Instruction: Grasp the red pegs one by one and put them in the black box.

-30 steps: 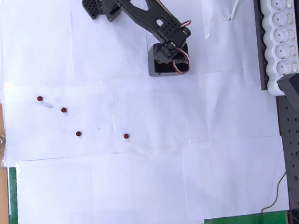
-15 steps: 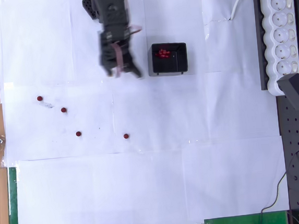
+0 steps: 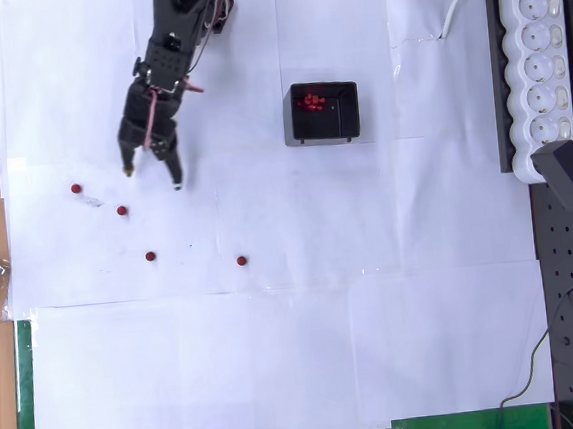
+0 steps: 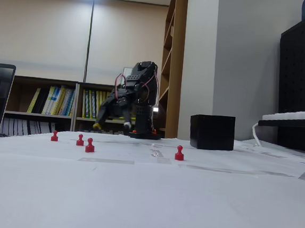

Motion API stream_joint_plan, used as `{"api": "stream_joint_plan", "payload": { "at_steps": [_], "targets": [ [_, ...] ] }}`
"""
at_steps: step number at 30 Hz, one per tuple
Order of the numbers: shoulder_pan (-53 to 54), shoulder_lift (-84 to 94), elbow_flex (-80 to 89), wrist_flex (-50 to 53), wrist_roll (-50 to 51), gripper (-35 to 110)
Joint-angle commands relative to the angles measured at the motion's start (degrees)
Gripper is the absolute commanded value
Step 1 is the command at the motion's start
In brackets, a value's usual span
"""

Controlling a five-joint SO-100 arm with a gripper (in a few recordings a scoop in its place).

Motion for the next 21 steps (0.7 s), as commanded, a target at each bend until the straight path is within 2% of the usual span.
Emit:
{"api": "stream_joint_plan", "payload": {
  "at_steps": [1,8,11,21],
  "targets": [
    [1.58,7.12,4.04,-8.96,0.0,35],
    [2.64,17.14,9.49,-16.7,0.7,35],
    [2.99,19.16,10.9,-18.81,1.23,25],
    [4.04,22.76,10.9,-26.72,5.1,25]
  ]
}}
